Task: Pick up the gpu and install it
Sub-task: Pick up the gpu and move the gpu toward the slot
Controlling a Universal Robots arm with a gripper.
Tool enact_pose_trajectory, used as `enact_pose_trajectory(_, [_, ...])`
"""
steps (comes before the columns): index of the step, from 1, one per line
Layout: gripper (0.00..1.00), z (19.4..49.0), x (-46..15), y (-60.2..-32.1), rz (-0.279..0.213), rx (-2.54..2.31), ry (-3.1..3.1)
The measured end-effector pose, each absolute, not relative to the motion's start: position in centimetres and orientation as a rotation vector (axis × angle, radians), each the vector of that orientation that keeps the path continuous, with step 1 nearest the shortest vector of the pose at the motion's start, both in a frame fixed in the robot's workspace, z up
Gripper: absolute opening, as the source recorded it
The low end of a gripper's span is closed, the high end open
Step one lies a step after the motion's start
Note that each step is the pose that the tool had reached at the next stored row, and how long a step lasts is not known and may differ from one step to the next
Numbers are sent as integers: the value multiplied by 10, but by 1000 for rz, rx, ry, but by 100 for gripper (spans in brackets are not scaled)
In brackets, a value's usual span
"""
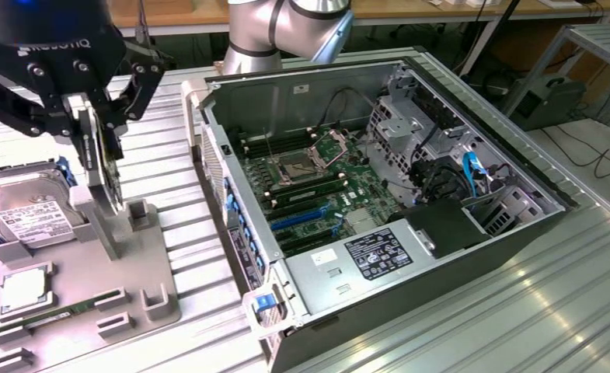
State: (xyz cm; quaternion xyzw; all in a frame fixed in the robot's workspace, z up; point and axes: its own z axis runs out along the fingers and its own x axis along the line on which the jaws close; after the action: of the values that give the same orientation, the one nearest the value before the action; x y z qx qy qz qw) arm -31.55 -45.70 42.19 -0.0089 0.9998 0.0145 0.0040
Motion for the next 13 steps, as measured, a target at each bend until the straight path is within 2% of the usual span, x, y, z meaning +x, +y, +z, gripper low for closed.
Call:
enact_pose_trajectory(2, [28,448,-315,-457,47,-28,3133])
enact_pose_trajectory(13, [28,448,-267,-457,46,-28,3133])
